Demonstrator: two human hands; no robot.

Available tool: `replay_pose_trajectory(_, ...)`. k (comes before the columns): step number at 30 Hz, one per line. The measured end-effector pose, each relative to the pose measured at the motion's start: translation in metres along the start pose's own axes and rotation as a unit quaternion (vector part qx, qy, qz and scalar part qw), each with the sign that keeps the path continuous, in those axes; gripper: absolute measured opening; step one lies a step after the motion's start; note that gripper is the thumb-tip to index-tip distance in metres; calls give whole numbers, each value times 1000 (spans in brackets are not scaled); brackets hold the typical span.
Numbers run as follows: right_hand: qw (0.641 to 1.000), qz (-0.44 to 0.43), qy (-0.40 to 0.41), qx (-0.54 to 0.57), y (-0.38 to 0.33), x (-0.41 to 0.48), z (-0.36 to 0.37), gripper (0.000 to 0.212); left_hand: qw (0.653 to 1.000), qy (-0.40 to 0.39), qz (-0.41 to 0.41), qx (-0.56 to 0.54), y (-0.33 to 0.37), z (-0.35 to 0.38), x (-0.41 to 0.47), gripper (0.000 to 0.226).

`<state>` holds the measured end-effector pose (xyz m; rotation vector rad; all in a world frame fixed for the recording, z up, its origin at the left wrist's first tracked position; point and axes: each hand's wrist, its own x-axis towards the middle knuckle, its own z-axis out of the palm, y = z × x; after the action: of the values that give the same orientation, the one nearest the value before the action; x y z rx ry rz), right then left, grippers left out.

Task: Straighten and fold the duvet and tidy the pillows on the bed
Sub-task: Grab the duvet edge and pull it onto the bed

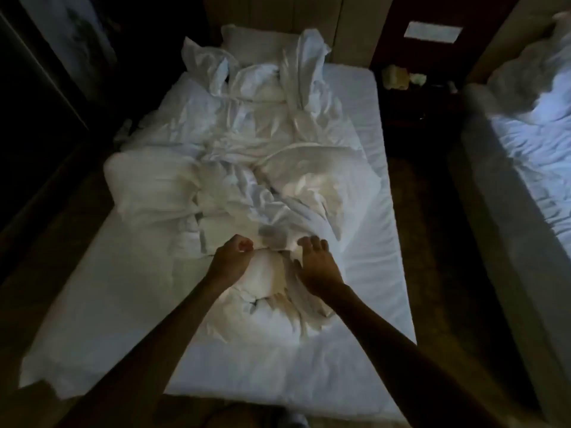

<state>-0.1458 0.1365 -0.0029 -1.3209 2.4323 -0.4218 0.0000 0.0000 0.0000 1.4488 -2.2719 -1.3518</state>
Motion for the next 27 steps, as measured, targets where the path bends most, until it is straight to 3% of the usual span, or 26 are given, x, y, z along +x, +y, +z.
replay_pose_trajectory(3,1000,17,13,-20,14,44,11,57,997,1,-67,-31,15,20,42,42)
replay_pose_trajectory(6,999,9,-15,-38,23,81,22,66,985,49,-142,-88,27,36,78,68)
replay_pose_trajectory(9,999,-5,-47,-18,29,107,37,65,961,94,-219,-139,23,49,111,77)
replay_pose_trajectory(14,997,-12,-68,-28,37,117,61,39,936,120,-293,-152,20,54,157,75)
replay_pose_trajectory(19,997,41,-56,30,41,110,51,22,942,84,-298,-129,29,62,172,50)
replay_pose_trajectory(24,992,70,-49,98,40,64,37,19,946,70,-253,-192,34,65,137,35)
replay_pose_trajectory(27,990,83,-21,114,34,21,28,17,948,66,-213,-228,42,68,102,37)
